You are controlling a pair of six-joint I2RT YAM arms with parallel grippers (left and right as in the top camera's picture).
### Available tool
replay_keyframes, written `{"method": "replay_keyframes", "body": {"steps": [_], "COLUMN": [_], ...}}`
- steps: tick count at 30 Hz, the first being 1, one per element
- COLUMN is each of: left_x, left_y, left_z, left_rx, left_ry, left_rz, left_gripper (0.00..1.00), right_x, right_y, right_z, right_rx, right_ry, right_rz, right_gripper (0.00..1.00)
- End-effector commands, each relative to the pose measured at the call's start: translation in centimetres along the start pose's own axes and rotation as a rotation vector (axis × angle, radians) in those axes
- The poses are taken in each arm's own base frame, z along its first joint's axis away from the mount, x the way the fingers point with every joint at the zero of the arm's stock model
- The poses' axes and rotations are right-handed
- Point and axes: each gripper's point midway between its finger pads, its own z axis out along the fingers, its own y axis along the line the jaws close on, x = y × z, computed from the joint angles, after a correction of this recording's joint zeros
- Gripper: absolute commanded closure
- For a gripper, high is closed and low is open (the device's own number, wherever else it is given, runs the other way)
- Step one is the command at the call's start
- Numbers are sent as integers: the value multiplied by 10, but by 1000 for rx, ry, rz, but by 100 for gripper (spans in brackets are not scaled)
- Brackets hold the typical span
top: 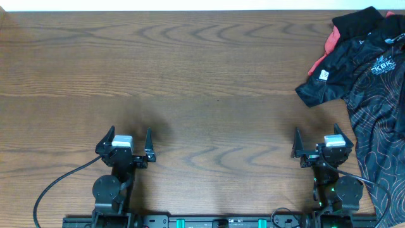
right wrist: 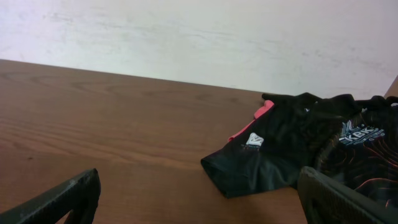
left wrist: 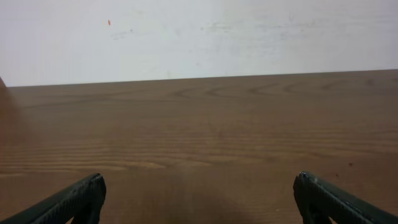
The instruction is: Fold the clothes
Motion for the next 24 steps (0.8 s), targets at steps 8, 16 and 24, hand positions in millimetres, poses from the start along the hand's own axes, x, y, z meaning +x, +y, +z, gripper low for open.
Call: {"method": "replay_keyframes", "body": {"steps": [8, 16, 24], "left_x": [15, 7, -6], "left_y": [1, 1, 2], "left_z": [1, 1, -1], "left_rx": [-7, -3, -9], "left_ry": [50, 22, 25], "left_rz": [13, -91, -156], "left_gripper": [2, 2, 2], "right_x": [1, 2, 6], "right_y": [4, 3, -9], "right_z": [0, 0, 3], "right_rx": [-16, -13, 62], "right_ry": [5, 10, 69], "right_rz": [-4, 96, 150], "right_gripper": [1, 1, 1]}}
